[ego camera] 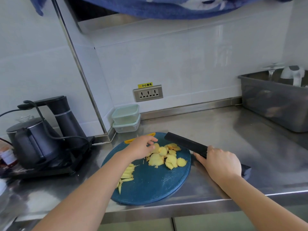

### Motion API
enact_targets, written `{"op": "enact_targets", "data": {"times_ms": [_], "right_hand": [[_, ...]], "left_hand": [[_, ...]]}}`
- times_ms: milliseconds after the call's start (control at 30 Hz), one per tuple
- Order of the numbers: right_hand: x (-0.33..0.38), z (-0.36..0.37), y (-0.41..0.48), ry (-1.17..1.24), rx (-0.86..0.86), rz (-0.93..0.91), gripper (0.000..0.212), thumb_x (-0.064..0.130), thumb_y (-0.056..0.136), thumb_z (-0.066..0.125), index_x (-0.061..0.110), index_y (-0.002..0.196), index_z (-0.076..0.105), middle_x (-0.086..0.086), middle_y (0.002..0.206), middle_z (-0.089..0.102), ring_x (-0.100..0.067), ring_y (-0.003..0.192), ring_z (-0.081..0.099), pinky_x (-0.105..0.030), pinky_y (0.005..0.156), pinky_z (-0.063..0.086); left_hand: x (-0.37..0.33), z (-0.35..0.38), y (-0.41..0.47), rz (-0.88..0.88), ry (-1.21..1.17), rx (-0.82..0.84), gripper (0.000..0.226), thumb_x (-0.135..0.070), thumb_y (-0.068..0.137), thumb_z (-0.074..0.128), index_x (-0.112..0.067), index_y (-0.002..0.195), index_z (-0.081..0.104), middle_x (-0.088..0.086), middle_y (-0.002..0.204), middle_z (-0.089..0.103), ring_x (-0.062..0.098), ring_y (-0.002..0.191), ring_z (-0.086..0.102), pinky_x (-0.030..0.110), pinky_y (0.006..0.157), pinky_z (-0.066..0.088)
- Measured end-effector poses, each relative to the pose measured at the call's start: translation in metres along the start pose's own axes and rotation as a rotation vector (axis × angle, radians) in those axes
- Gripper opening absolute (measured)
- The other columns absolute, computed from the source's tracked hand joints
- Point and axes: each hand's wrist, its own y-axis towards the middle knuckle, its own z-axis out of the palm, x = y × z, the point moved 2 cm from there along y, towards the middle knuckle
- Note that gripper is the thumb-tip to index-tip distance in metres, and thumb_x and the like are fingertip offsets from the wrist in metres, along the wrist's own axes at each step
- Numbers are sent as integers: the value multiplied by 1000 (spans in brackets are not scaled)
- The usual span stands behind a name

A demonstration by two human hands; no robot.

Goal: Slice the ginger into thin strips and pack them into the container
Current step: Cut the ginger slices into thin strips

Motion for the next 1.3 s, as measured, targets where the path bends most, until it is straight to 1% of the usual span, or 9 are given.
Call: {"op": "enact_targets", "data": {"times_ms": [133,267,333,500,600,700,833,1100,1300], "right_hand": [[1,-2,0,-48,-14,-6,54,70,91,23,21,86,44,7,69,49,-17,72,65,-27,52,35],[1,-3,0,-44,-14,-10,54,70,91,23,21,86,44,7,69,49,-17,72,65,-26,52,35],[1,-2,0,-34,-15,-11,53,70,91,23,21,86,44,7,70,50,-17,73,65,-27,53,35],[0,-2,0,-20,-20,-11,51,68,92,24,22,88,45,7,70,50,-17,73,65,-26,53,36],[1,-1,0,-12,-20,-13,51,68,92,25,21,88,45,6,72,54,-18,74,65,-27,54,37],[0,-1,0,-12,-17,-11,51,68,92,25,22,88,45,6,73,54,-18,74,65,-27,55,37],[0,-1,1,-19,-17,-13,50,67,92,25,22,88,45,7,72,52,-17,73,64,-26,54,37],[2,-3,0,-33,-14,-18,49,67,93,25,22,86,43,7,72,50,-17,73,64,-27,53,33],[1,-3,0,-31,-12,-10,50,68,92,26,22,87,44,7,71,50,-18,63,54,-26,52,34]], "left_hand": [[8,1,5,17,-11,-200,26,-17,100,46,-15,117,65,-1,117,64,13,105,57,19,84,38],[18,-5,-1,-97,-275,-541,29,-20,102,36,-12,111,63,5,76,66,13,57,56,21,55,41],[22,-9,-5,-140,-258,-597,37,-28,103,33,-11,103,66,5,61,59,14,49,52,24,52,39],[26,-19,-16,-240,-3,-455,82,-60,96,11,-11,68,70,-2,67,66,15,68,61,32,70,45],[24,-17,-16,-147,236,-297,54,-60,95,31,-18,91,65,-4,81,64,15,80,61,31,71,48],[13,-7,-19,34,81,-96,26,-35,90,62,-27,115,62,-10,96,59,8,89,58,23,76,45],[4,4,-21,-14,-122,-99,31,-32,78,77,-19,105,66,-13,83,63,-3,75,58,14,66,43],[-7,11,-21,-118,-88,37,55,-33,73,81,-22,118,52,-7,100,56,9,89,54,20,69,41],[-19,-1,-24,-51,41,-73,16,-26,84,71,-19,96,63,-7,85,54,8,71,49,22,57,35]]}}
